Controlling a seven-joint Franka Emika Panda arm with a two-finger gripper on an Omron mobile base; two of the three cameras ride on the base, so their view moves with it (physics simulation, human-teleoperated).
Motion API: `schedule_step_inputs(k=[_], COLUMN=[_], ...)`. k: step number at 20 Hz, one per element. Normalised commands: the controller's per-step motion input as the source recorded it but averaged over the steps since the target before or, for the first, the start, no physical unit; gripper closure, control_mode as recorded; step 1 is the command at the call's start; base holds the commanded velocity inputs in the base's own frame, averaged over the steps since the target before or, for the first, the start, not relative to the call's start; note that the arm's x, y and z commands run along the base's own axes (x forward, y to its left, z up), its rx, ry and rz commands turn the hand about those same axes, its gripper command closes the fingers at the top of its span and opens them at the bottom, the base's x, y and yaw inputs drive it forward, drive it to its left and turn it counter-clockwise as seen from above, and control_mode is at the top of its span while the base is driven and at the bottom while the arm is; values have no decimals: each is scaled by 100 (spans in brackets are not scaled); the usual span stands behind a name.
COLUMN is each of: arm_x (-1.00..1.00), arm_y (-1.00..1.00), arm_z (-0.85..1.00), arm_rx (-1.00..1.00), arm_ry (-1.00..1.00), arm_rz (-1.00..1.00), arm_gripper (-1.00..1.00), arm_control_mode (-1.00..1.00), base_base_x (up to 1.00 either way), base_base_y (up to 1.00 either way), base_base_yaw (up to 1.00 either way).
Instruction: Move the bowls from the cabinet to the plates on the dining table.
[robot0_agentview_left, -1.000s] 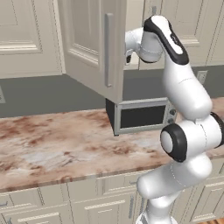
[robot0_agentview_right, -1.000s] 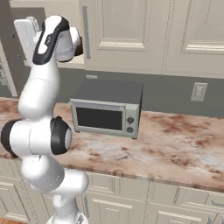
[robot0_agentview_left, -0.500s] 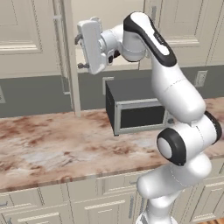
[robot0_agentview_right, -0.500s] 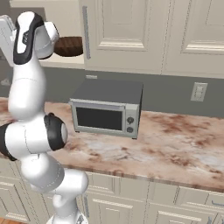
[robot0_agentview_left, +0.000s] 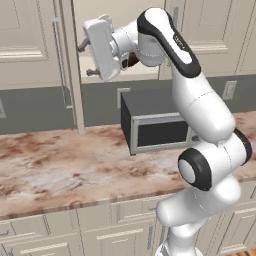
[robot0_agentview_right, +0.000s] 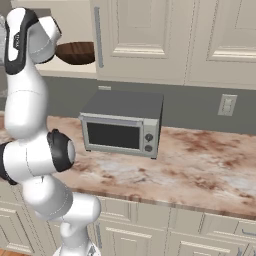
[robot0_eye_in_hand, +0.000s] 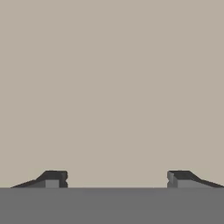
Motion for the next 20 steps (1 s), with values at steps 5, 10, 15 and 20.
schedule_step_inputs(k=[5,10,15,20], arm_x=[-27,-77,-73,-42], arm_y=[-30,-59,-55,-51], arm_z=[-2,0,0,0], arm_rx=[0,0,0,0], arm_ry=[-20,-29,-23,-18], arm_rz=[-11,-18,-22,-20], arm_gripper=[-100,-100,-100,-100], arm_control_mode=[-100,-100,-100,-100], base_base_x=[0,0,0,0], base_base_y=[0,0,0,0], base_base_yaw=[0,0,0,0])
